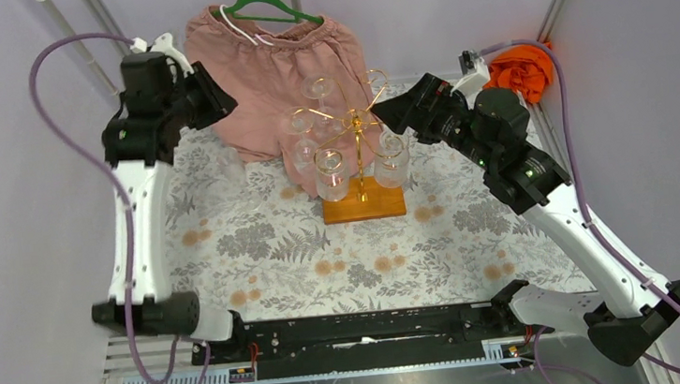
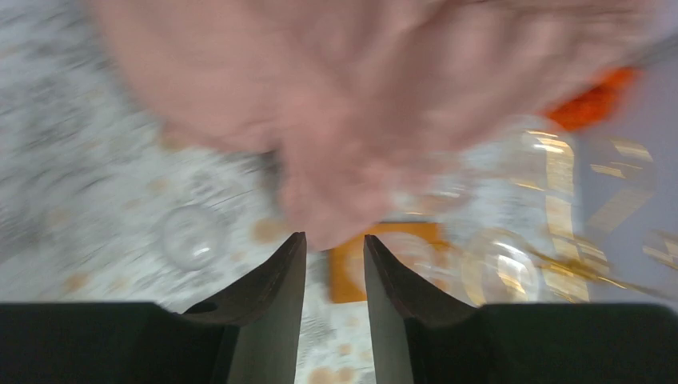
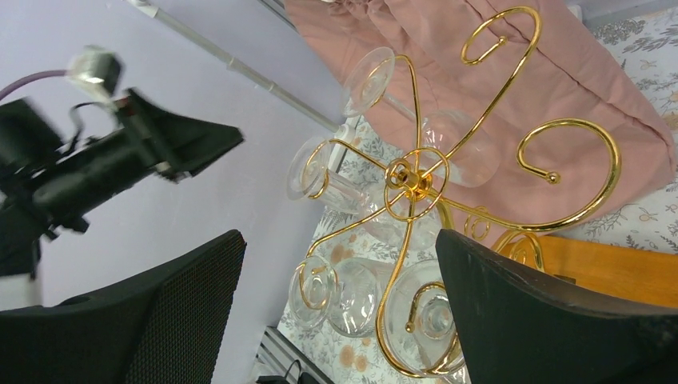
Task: Take the wine glass off the wine glass rack
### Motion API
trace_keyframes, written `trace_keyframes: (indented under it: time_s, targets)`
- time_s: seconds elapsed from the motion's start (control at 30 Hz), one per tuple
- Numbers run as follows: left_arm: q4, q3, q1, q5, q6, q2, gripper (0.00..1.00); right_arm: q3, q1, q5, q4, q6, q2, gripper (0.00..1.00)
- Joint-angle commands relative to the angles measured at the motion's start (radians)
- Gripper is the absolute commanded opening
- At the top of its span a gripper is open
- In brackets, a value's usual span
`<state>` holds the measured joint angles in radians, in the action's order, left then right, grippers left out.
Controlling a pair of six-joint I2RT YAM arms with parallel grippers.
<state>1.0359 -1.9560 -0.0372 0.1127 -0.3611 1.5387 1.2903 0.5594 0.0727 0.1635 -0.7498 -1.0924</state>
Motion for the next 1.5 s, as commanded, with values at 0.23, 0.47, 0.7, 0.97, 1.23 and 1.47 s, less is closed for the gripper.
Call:
trace_keyframes:
  time_s: [0.23, 0.47, 0.7, 0.97, 1.23, 1.47]
  targets:
    - [-0.726, 0.405, -0.003, 0.648, -0.423, -0.234, 0.42, -0.015, 0.004, -0.014, -0.036, 0.022, 0.043, 0.99]
    - [-0.83, 0.618, -0.003, 0.607, -0.534, -0.374, 0.49, -0.032, 0.004, -0.014, -0.047, 0.025, 0.054, 0.99]
    - [-0.927, 0.726, -0.003, 0.621, -0.589, -0.394, 0.54, -0.05, 0.004, 0.014, -0.075, 0.0, 0.039, 0.98]
    - [-0.934, 0.755, -0.003, 0.612, -0.571, -0.351, 0.55, -0.046, 0.004, 0.005, -0.071, -0.002, 0.036, 0.98]
    - [-0.982, 0.761, -0.004, 0.628, -0.595, -0.322, 0.55, -0.043, 0.004, 0.003, -0.077, -0.005, 0.026, 0.98]
    - [-1.019, 0.766, -0.015, 0.643, -0.613, -0.294, 0.55, -0.033, 0.004, 0.013, -0.083, -0.01, 0.005, 0.98]
